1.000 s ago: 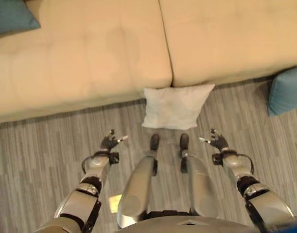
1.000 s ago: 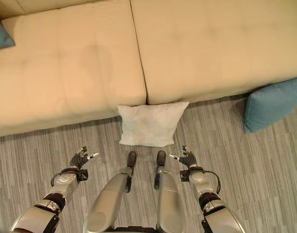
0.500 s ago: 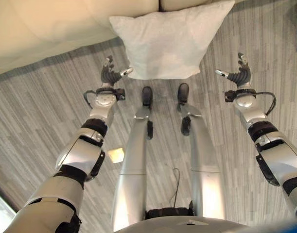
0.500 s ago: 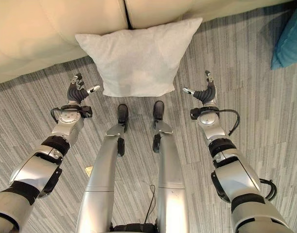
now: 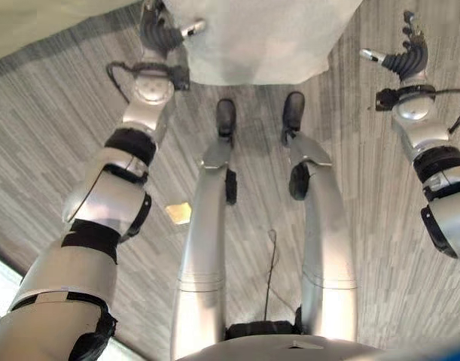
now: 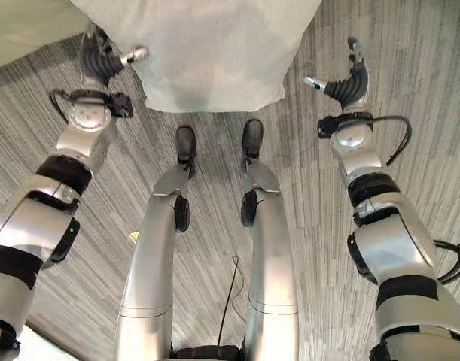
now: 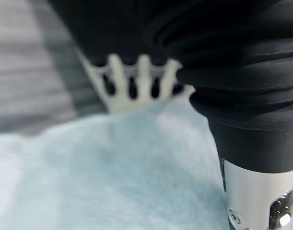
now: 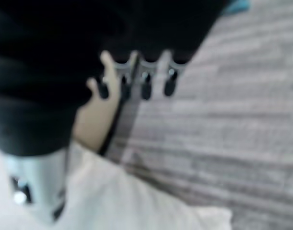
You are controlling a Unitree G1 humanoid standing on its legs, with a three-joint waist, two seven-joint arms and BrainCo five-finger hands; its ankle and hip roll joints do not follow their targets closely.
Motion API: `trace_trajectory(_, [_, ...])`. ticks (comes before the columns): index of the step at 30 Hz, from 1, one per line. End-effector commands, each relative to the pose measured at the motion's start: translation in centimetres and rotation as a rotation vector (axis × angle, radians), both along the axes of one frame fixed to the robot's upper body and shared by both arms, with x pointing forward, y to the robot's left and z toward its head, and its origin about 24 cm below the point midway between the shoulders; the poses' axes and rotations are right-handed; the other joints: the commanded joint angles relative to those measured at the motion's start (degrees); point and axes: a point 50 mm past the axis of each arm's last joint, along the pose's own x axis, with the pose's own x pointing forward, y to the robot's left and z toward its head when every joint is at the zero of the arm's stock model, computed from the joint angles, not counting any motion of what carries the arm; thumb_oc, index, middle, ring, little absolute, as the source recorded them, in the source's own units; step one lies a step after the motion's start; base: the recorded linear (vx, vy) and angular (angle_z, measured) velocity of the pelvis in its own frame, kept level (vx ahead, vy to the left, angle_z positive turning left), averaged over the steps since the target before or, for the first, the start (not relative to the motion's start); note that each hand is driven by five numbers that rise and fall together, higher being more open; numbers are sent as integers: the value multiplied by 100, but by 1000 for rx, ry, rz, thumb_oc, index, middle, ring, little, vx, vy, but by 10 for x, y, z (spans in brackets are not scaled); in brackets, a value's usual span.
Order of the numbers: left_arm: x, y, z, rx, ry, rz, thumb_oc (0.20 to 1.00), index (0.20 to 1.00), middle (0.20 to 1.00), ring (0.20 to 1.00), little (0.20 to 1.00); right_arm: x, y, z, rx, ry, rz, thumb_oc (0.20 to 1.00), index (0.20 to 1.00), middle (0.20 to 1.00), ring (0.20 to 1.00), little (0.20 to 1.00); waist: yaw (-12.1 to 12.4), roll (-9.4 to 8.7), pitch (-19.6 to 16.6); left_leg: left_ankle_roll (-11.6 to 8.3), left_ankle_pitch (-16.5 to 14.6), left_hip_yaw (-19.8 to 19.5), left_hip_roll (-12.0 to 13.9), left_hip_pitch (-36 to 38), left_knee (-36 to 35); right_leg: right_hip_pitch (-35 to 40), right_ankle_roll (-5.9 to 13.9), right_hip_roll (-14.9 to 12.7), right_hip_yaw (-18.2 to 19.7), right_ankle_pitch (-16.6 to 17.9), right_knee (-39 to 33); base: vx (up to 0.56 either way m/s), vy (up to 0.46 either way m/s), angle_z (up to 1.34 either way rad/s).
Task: Pick up all the scattered cushions and arrange them neatly on the sofa.
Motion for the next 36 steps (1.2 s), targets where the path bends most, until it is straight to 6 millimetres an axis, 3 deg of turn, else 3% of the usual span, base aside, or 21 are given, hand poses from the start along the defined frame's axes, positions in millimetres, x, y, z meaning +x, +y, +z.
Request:
trace_trajectory(1, [-2, 17, -32, -12, 49, 52, 1000, 1000, 1000, 1000, 1000, -4, -12, -20, -30, 52, 0, 1000, 1000, 1000, 1000, 1000, -47, 174, -522, -120, 76, -409, 41, 119, -501, 263, 623, -245, 318, -411, 48, 26, 20, -6])
trace_trajectory(9, [-4, -18, -5, -5, -57, -78, 1000, 1000, 1000, 1000, 1000, -2, -17, 14, -122, 18, -44, 1000, 1000, 1000, 1000, 1000, 150, 335, -459, -106, 117, -435, -38, -167, -408, -14, 648, -269, 319, -456, 184, 23, -8, 2])
trace_trajectory(12, [-7, -38, 5, -4, -102, -147, 1000, 1000, 1000, 1000, 1000, 3, 4, 37, -237, -14, -42, 1000, 1000, 1000, 1000, 1000, 286, 461, -347, -118, 163, -484, -87, -192, -354, -18, 628, -301, 277, -511, 271, 23, -34, 6])
trace_trajectory(16, [-9, -47, 10, -3, -119, -172, 1000, 1000, 1000, 1000, 1000, 6, 26, 49, -279, -40, 0, 1000, 1000, 1000, 1000, 1000, 357, 521, -303, -133, 191, -511, -103, -183, -356, -18, 622, -302, 251, -548, 328, 19, -29, 7])
trace_trajectory(21, [-15, -68, 21, -4, -174, -243, 1000, 1000, 1000, 1000, 1000, 6, 72, 73, -332, -122, 134, 1000, 1000, 1000, 1000, 1000, 460, 568, -248, -155, 229, -561, -149, -185, -315, -18, 604, -299, 205, -616, 428, 12, -15, 3])
trace_trajectory(22, [-16, -70, 25, -8, -191, -253, 1000, 1000, 1000, 1000, 1000, 2, 86, 81, -331, -160, 193, 915, 915, 915, 915, 915, 464, 565, -239, -156, 233, -567, -158, -192, -296, -18, 609, -299, 185, -614, 429, 17, -12, 5])
trace_trajectory(23, [-18, -71, 27, -9, -203, -260, 1000, 1000, 1000, 1000, 1000, -1, 97, 87, -322, -196, 238, 467, 467, 467, 467, 467, 464, 564, -223, -159, 241, -567, -160, -194, -285, -18, 610, -305, 168, -617, 431, 17, -2, 5])
trace_trajectory(24, [-18, -71, 27, -9, -203, -259, 1000, 1000, 1000, 1000, 1000, -1, 97, 87, -322, -196, 238, 360, 360, 360, 360, 360, 463, 563, -222, -160, 240, -568, -161, -194, -284, -18, 610, -305, 168, -618, 432, 9, 1, 5])
trace_trajectory(25, [-19, -71, 28, -11, -210, -267, 711, 711, 711, 711, 711, -5, 107, 89, -296, -223, 294, 200, 200, 200, 200, 200, 460, 552, -223, -165, 252, -564, -156, -192, -314, -18, 613, -300, 165, -623, 420, 7, 20, 4])
trace_trajectory(26, [-21, -69, 29, -33, -224, -274, 200, 200, 200, 200, 200, -13, 129, 95, -269, -273, 399, 200, 200, 200, 200, 200, 453, 519, -234, -160, 265, -555, -149, -183, -365, -18, 624, -289, 139, -609, 403, 0, 0, 0])
trace_trajectory(31, [-28, -58, 32, -82, -270, -278, 200, 200, 200, 200, 200, -42, 166, 107, -205, -420, 609, 200, 200, 200, 200, 200, 363, 391, -291, -167, 359, -565, -98, -187, -637, -18, 664, -223, 74, -532, 239, 7, 1, -5])
trace_trajectory(36, [-37, -63, 18, -149, -292, -327, 200, 200, 200, 200, 200, -57, 167, 96, -86, -476, 714, 200, 200, 200, 200, 200, 245, 276, -541, -193, 494, -488, -9, -97, -1099, -18, 674, -166, 32, -455, -30, 2, -6, -5])
